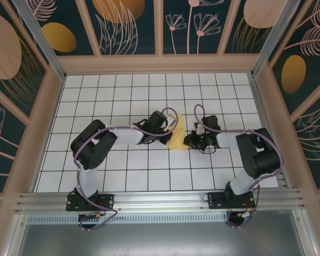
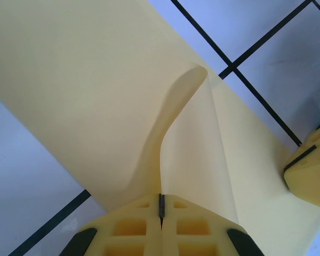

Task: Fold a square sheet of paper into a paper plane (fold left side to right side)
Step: Fold the triangle a second time at the center of the table.

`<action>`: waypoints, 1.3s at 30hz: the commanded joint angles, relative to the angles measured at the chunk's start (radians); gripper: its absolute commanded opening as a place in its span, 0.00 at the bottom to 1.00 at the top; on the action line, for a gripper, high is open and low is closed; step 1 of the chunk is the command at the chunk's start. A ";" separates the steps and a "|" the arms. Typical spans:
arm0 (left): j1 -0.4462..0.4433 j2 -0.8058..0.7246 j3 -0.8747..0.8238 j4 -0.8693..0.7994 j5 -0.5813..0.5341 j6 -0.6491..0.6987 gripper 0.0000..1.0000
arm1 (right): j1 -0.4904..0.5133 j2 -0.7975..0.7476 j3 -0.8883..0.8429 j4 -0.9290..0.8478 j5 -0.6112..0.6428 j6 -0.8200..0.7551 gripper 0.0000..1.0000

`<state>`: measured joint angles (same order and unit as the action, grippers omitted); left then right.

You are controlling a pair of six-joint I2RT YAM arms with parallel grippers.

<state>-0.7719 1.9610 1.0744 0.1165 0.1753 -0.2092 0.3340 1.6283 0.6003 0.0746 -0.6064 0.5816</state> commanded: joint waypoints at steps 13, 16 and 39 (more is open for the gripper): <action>0.006 0.050 0.006 0.005 0.020 0.021 0.00 | 0.011 -0.019 -0.043 0.022 0.011 -0.002 0.15; 0.007 0.054 0.004 0.003 0.022 0.019 0.00 | -0.017 -0.065 -0.048 0.030 -0.010 0.009 0.15; 0.006 0.049 0.004 0.006 0.035 0.022 0.00 | 0.018 0.124 0.177 0.159 -0.034 0.114 0.14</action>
<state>-0.7704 1.9778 1.0748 0.1318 0.1978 -0.2092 0.3412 1.7149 0.7456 0.2073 -0.6361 0.6804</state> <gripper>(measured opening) 0.061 0.140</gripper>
